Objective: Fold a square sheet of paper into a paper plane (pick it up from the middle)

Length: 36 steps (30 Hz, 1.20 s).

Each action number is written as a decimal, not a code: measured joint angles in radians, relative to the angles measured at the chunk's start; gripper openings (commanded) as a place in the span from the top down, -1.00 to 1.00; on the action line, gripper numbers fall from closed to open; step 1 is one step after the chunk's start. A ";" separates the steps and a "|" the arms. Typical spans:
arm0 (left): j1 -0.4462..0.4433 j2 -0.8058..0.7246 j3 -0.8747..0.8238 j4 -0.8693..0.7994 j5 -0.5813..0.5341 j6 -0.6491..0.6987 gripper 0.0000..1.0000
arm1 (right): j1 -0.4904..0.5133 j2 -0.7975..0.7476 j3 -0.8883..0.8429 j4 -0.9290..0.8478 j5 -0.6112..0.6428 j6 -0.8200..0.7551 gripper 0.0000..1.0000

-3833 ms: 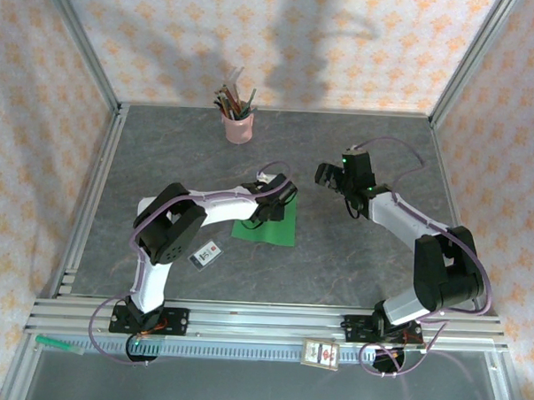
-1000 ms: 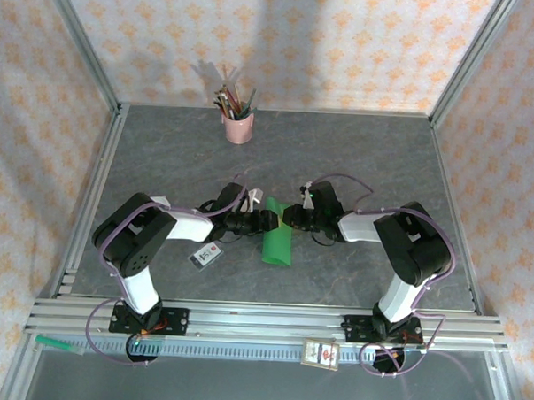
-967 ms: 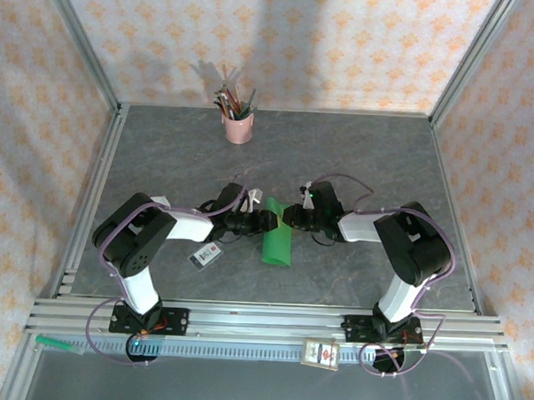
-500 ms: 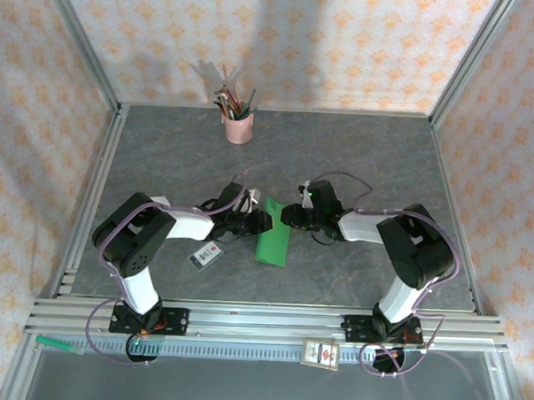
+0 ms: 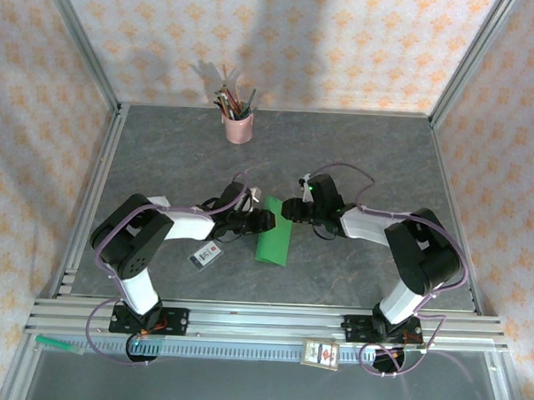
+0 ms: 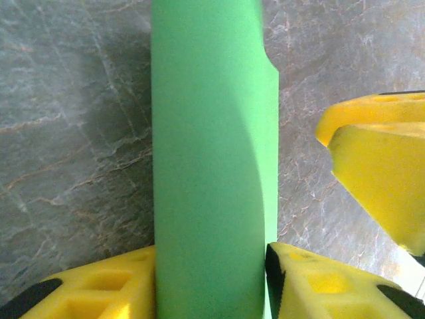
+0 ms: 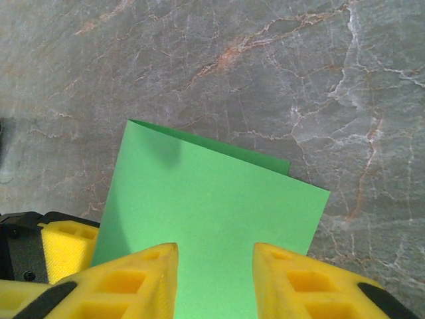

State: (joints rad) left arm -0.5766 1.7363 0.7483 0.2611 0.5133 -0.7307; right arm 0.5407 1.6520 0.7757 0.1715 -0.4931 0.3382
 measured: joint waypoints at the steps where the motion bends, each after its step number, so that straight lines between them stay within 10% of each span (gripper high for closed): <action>1: 0.000 0.000 0.005 -0.008 -0.003 0.002 0.01 | 0.000 0.000 0.003 -0.002 0.000 -0.002 0.31; 14: 0.000 -0.001 0.053 -0.098 -0.042 0.060 -0.18 | 0.000 0.000 0.008 -0.031 0.008 -0.013 0.31; 36: 0.010 -0.012 0.072 -0.194 -0.154 0.142 0.16 | 0.000 0.000 0.008 -0.055 0.026 -0.027 0.31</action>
State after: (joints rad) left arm -0.5667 1.7241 0.8204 0.0669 0.3595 -0.5884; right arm 0.5407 1.6520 0.7841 0.1169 -0.4667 0.3115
